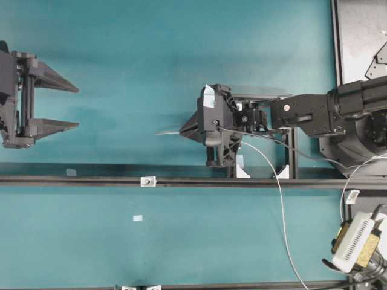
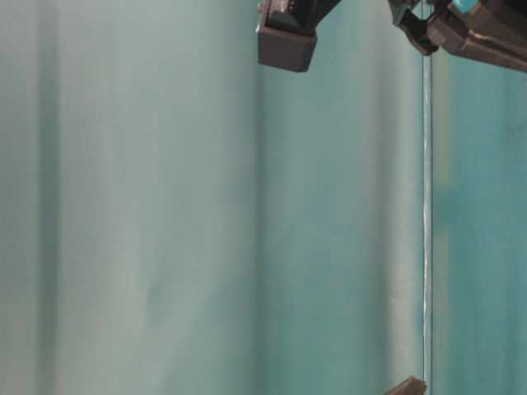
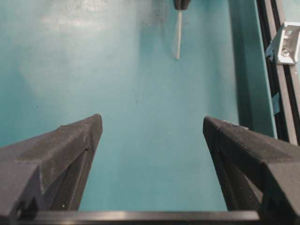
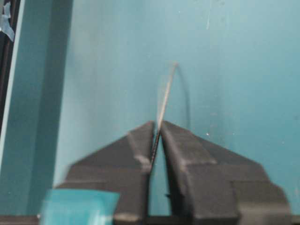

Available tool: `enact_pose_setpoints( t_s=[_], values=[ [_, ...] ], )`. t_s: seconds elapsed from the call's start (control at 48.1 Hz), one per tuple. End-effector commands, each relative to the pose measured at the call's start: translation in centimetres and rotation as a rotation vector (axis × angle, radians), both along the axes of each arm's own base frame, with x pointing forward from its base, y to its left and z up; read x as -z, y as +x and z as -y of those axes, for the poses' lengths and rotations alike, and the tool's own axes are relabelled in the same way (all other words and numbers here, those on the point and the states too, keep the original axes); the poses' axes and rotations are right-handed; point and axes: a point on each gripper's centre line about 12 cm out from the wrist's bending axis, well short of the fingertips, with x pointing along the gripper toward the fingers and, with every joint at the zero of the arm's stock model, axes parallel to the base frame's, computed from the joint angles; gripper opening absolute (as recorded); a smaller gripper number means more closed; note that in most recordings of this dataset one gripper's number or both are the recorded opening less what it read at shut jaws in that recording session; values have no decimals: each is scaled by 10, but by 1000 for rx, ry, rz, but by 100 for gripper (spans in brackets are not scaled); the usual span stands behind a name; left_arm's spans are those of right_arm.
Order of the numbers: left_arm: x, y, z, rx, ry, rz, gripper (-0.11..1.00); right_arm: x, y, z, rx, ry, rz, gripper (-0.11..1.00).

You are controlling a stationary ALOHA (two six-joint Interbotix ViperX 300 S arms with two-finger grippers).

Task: Insert the wire into the hole on the right side and pull it with the left arm.
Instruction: 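Close the right gripper on the grey wire and lift it, then carry the wire down to the rail, aligning its tip with the white bracket hole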

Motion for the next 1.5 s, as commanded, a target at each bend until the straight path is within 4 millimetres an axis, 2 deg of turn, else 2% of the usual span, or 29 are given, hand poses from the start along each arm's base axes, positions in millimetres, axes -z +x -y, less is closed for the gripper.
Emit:
enact_pose_setpoints(
  t_s=[0.0, 0.062, 0.457, 0.893, 1.163, 1.288, 1.475],
  values=[
    [-5, 2, -1, -4, 0, 21, 83, -10, 7, -1, 0, 2, 40, 10],
    [-5, 2, -1, -5, -2, 22, 83, -10, 7, -1, 0, 2, 40, 4],
    [-5, 2, -1, -5, -2, 22, 83, -13, 7, -1, 0, 2, 48, 4],
    [-6, 3, -1, -7, -5, 26, 83, -61, -1, 0, 1, 5, 126, 4],
    [-8, 5, -1, -8, -6, 33, 83, -79, -10, 0, 1, 5, 130, 4],
    [-10, 6, -1, -9, -13, 36, 83, -82, -13, 0, 1, 5, 140, 4],
    [-11, 8, 7, 12, -32, 52, 83, -75, -18, -4, -13, 6, 139, 4]
  ],
)
